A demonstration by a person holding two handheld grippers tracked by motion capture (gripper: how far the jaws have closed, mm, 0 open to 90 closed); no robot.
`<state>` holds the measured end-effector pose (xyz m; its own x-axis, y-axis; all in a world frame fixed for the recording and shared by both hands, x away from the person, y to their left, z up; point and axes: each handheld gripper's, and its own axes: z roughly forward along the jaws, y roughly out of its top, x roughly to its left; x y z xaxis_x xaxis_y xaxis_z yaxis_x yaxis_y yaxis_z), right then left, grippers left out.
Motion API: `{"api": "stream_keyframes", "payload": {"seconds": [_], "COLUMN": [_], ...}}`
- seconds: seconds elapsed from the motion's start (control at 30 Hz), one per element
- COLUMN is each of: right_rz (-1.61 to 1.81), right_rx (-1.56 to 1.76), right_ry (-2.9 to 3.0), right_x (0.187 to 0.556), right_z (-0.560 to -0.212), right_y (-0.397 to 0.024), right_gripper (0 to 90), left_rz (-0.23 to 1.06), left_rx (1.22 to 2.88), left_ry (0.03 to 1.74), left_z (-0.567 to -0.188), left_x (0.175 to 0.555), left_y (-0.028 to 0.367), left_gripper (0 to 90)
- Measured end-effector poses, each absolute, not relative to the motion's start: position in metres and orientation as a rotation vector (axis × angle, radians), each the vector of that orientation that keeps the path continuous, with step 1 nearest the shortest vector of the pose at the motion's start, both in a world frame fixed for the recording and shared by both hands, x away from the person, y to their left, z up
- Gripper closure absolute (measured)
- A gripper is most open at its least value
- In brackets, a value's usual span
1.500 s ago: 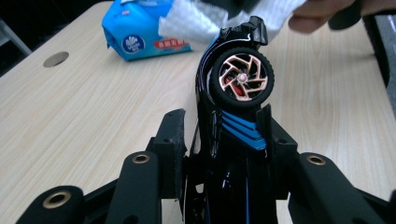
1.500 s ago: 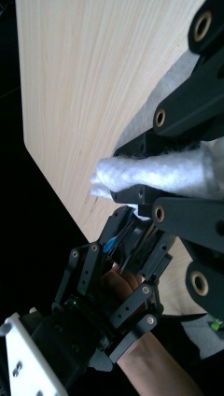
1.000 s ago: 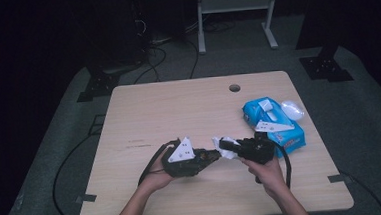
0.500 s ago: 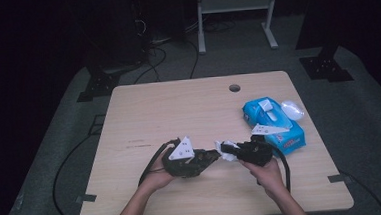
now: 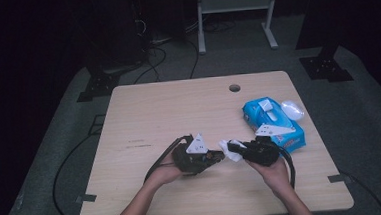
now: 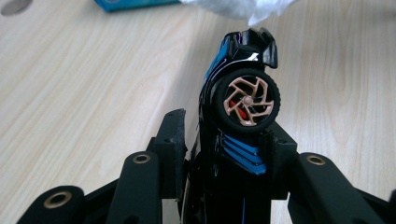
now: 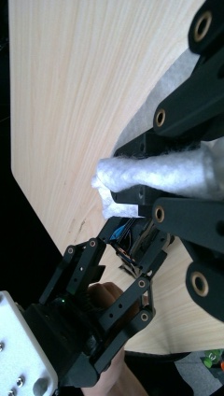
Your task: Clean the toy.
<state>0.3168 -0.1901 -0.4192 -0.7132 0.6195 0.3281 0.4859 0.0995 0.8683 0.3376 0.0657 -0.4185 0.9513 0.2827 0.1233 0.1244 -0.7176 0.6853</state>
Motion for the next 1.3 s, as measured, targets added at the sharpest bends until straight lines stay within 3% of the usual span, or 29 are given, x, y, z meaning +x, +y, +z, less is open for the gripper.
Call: {"api": "stream_keyframes", "payload": {"seconds": [0.5,0.73,0.93,1.3], "right_rz": [1.662,1.652,1.617,1.538], "right_rx": [1.16,1.117,1.049,1.007], "right_ry": [2.259,2.294,2.366,2.462], "right_x": [0.323,0.325,0.33,0.337], "right_z": [-0.428,-0.427,-0.423,-0.435], "right_y": [-0.187,-0.174,-0.148,-0.121], "right_gripper": [81.0,80.9,80.9,80.9], "left_rz": [0.248,0.177,0.116,0.011], "left_rx": [2.431,2.307,2.224,2.152], "left_ry": [0.333,0.369,0.467,0.554], "left_z": [-0.423,-0.406,-0.407,-0.427], "left_x": [0.347,0.345,0.354,0.357], "left_y": [0.06,0.091,0.124,0.135], "left_gripper": [63.7,53.1,49.5,44.4]}}
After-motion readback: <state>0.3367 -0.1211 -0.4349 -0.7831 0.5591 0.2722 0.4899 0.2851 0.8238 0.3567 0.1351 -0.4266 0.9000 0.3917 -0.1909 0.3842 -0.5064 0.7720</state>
